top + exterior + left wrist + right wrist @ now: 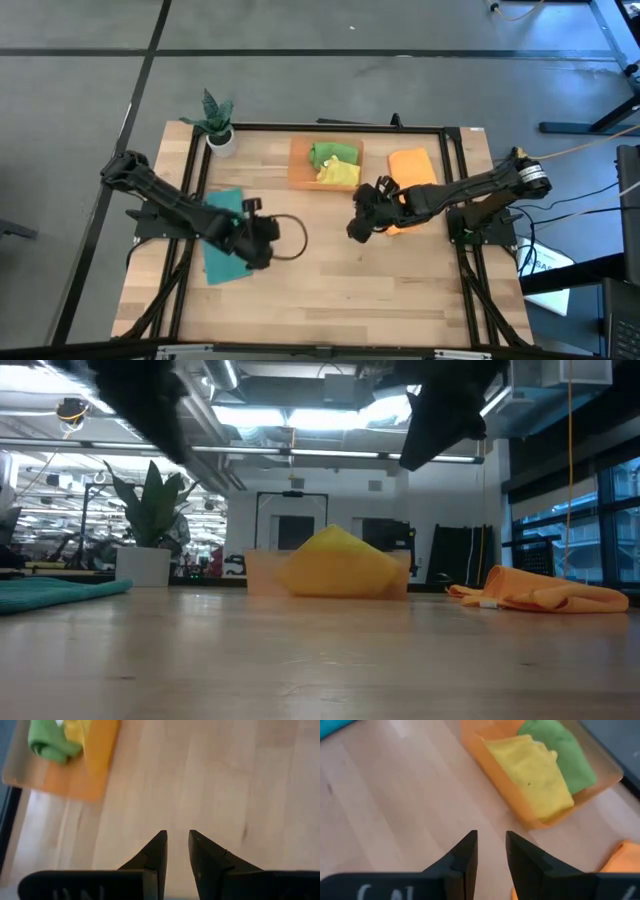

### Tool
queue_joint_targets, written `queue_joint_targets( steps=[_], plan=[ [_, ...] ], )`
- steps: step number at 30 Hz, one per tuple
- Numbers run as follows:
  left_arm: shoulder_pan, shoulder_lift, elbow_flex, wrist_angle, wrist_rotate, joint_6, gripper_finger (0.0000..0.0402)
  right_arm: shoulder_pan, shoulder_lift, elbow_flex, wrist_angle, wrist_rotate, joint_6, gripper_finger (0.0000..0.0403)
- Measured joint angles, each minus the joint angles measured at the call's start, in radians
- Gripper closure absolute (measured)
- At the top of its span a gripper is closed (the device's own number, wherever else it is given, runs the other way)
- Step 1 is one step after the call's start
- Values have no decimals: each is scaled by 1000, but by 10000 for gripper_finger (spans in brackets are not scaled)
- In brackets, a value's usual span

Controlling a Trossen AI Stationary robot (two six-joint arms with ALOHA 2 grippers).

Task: Roll microfiber towels into tight, uniform cylinder then place into a basket
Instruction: Roll the blue microfiber cloth

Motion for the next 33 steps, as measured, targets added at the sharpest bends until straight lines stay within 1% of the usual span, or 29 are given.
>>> queue_joint_targets(
  steps=[2, 7, 11, 17, 21, 24, 26, 30, 33],
  plan=[
    [-45, 0, 0, -48, -1, -67, 333, 16, 19, 0, 23, 34, 0, 301],
    [-149, 0, 0, -138, -3, -255, 333, 51, 59, 0, 49, 35, 13, 301],
    [-225, 0, 0, -153, -6, -363, 333, 68, 67, 0, 47, -13, -5, 301],
    [-311, 0, 0, -191, -98, -509, 333, 79, 67, 0, 50, -31, -44, 301],
    [-341, 0, -4, -281, -104, -655, 333, 78, 67, 0, 51, -33, -54, 301],
    [-351, 0, -49, -295, -61, -749, 333, 78, 67, 0, 53, -33, -58, 301],
    [-358, 0, -94, -257, -16, -787, 333, 78, 67, 0, 54, -33, -58, 301],
    [-369, 0, -190, -117, 79, -792, 333, 78, 67, 0, 54, -34, -59, 301],
    [-386, 0, -254, -46, 107, -780, 333, 78, 67, 0, 54, -34, -60, 301]
  ],
)
